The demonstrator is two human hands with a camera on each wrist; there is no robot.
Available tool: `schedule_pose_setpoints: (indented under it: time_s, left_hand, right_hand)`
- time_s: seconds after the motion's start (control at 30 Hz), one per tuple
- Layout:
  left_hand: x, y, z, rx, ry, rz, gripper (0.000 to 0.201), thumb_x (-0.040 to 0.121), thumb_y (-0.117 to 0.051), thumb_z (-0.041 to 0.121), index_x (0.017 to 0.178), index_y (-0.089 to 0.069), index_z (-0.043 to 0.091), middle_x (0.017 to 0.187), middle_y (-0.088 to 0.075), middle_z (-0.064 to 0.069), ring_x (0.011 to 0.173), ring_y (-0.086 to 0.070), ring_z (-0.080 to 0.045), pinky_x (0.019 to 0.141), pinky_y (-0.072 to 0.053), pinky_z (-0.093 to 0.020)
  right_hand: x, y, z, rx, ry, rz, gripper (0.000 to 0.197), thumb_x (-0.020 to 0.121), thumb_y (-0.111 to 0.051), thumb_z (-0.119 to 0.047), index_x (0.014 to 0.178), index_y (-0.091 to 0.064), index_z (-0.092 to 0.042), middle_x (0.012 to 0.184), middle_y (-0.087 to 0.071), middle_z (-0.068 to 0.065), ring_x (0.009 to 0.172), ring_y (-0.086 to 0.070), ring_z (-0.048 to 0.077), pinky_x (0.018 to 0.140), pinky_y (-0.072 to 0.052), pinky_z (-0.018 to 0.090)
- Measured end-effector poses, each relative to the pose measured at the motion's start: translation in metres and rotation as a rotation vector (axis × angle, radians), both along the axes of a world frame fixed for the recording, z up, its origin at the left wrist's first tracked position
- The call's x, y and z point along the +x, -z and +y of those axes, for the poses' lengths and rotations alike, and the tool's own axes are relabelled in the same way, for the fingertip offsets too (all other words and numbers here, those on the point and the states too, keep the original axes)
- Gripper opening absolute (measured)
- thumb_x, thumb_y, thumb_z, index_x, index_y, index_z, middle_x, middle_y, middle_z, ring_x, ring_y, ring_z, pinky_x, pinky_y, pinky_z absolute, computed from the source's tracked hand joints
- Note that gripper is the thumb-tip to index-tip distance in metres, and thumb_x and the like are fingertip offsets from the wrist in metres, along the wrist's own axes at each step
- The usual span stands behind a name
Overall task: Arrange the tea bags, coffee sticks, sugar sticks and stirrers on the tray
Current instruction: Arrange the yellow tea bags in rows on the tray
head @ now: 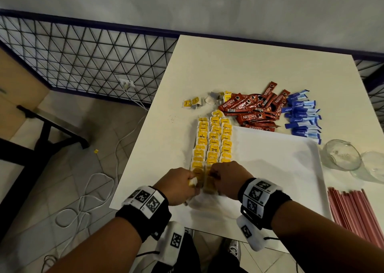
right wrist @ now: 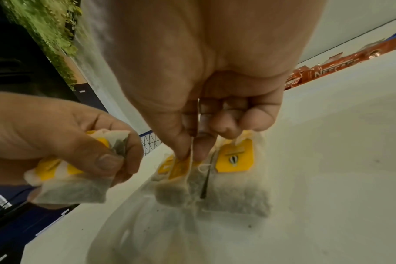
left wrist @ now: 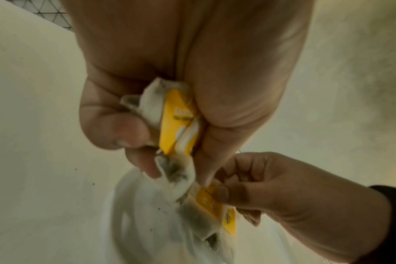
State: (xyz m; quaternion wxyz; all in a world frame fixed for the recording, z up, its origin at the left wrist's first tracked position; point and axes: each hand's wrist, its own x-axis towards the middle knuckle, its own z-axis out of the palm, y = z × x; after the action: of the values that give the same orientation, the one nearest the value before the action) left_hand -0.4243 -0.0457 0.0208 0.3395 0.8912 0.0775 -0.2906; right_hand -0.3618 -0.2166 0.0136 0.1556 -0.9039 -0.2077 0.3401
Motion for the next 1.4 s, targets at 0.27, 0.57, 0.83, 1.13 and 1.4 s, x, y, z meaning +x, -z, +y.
schedule_pose_setpoints:
  time_s: [0.27, 0.57, 0.83, 1.13, 1.4]
  left_hand:
    - [-0.001, 0.005, 0.008, -0.041, -0.042, -0.070, 0.027, 0.080, -0.072, 0.022, 0.060, -0.055, 0.023, 0.065, -0.057, 0.008, 0.062, -0.057, -0.013, 0.045, -0.034, -0.006]
    - [-0.001, 0.002, 0.004, -0.004, 0.006, -0.117, 0.030, 0.082, -0.071, 0.027, 0.061, -0.049, 0.027, 0.069, -0.059, 0.005, 0.072, -0.058, -0.018, 0.055, -0.037, -0.018]
    - [-0.007, 0.013, -0.022, 0.158, 0.278, -0.147, 0.017, 0.088, -0.058, 0.026, 0.096, -0.069, 0.016, 0.099, -0.067, -0.008, 0.092, -0.061, -0.029, 0.071, -0.046, -0.030]
    - [-0.008, 0.021, -0.030, 0.119, 0.256, -0.211, 0.016, 0.089, -0.057, 0.025, 0.099, -0.068, 0.022, 0.100, -0.067, -0.004, 0.095, -0.061, -0.027, 0.067, -0.038, -0.023]
    - [-0.006, 0.018, -0.029, 0.070, 0.181, -0.212, 0.011, 0.088, -0.059, 0.027, 0.087, -0.066, 0.019, 0.092, -0.068, -0.006, 0.090, -0.062, -0.026, 0.066, -0.040, -0.025]
  right_hand:
    - [-0.005, -0.005, -0.006, 0.024, -0.139, 0.071, 0.024, 0.088, -0.058, -0.036, 0.070, -0.044, -0.029, 0.075, -0.049, -0.009, 0.076, -0.049, 0.018, 0.067, -0.038, 0.026]
    - [-0.002, 0.008, -0.006, 0.017, -0.030, 0.018, 0.009, 0.088, -0.051, -0.029, 0.079, -0.051, -0.028, 0.089, -0.060, -0.001, 0.083, -0.060, 0.024, 0.073, -0.051, 0.033]
    - [-0.001, 0.015, -0.008, 0.054, 0.048, -0.116, 0.009, 0.087, -0.052, -0.024, 0.096, -0.053, -0.024, 0.099, -0.056, 0.001, 0.088, -0.056, 0.027, 0.073, -0.047, 0.033]
    - [-0.008, 0.019, -0.043, 0.105, -0.119, -0.132, 0.011, 0.079, -0.062, -0.029, 0.086, -0.062, -0.020, 0.081, -0.055, -0.004, 0.081, -0.057, 0.023, 0.068, -0.036, 0.023]
    - [-0.010, 0.016, -0.038, 0.087, -0.132, -0.125, 0.017, 0.082, -0.060, -0.036, 0.088, -0.062, -0.020, 0.087, -0.055, 0.000, 0.086, -0.059, 0.025, 0.074, -0.045, 0.027]
